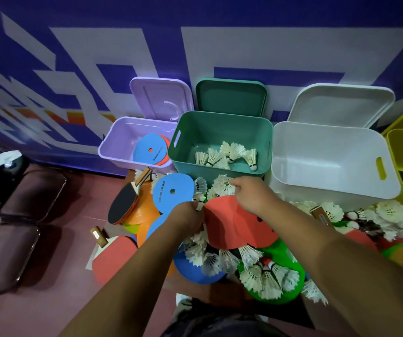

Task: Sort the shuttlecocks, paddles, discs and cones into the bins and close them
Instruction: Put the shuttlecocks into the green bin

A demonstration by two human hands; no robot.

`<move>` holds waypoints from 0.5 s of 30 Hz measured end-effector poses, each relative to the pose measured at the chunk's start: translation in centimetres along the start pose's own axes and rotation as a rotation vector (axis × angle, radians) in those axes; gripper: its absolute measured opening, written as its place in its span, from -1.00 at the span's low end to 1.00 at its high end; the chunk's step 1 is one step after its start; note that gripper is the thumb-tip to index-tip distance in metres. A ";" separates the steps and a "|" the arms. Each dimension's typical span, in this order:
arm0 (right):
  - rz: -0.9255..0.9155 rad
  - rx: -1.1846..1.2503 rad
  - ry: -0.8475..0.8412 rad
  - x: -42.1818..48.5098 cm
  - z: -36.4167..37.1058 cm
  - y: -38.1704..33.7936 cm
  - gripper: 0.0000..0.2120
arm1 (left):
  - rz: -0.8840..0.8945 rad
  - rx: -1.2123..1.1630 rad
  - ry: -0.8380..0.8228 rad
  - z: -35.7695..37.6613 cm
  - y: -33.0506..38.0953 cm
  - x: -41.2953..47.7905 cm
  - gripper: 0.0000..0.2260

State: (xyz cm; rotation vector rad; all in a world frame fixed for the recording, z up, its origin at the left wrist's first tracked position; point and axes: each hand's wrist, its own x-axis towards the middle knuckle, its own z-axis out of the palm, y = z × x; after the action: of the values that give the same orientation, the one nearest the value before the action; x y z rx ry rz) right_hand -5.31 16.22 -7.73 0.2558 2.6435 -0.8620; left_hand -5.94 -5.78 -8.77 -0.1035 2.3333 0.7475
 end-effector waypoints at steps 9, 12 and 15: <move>-0.251 -0.127 0.020 -0.3 -1.0 -0.9 -0.40 | 0.039 -0.021 0.275 -0.8 0.5 -2.0 -0.87; -0.227 -0.003 0.059 0.1 -1.3 -1.6 -0.53 | 0.053 -0.114 0.351 -1.4 0.3 -2.8 -0.82; -0.188 0.089 0.104 -0.1 -1.9 -2.5 -0.61 | 0.104 -0.284 0.400 -2.1 0.4 -3.8 -0.90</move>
State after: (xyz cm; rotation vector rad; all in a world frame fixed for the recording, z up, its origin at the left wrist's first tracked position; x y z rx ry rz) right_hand -6.40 15.39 -4.90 0.0760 2.7627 -1.0552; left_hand -4.34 -7.08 -4.95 -0.2811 2.6040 1.2002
